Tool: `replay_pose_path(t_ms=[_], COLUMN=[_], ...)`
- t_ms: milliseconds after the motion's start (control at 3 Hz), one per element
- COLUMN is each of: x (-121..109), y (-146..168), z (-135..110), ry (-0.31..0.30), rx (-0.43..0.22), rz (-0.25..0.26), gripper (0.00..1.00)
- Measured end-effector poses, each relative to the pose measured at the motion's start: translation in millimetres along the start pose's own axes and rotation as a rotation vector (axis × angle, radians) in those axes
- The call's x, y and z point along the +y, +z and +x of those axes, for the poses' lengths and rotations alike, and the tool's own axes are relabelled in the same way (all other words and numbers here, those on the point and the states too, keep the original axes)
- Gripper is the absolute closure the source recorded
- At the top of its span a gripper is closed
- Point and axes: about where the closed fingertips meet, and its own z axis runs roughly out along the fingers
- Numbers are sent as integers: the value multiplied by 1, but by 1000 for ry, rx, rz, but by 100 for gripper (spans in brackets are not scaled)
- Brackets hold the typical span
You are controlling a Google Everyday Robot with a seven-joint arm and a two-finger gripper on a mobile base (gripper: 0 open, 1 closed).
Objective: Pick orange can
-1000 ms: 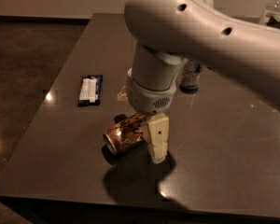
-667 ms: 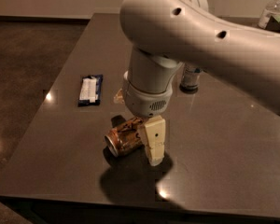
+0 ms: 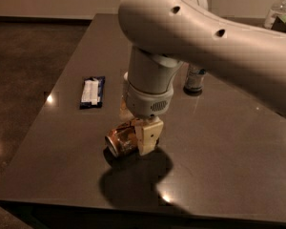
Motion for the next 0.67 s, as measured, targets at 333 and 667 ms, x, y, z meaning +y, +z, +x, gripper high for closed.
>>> replay_pose_path(t_ms=[333,667], x=[-1,-5], y=[-3,-21], z=[1,7], ry=[1,9], rx=[-5,-22], rz=[-7,6], gripper=[61,85])
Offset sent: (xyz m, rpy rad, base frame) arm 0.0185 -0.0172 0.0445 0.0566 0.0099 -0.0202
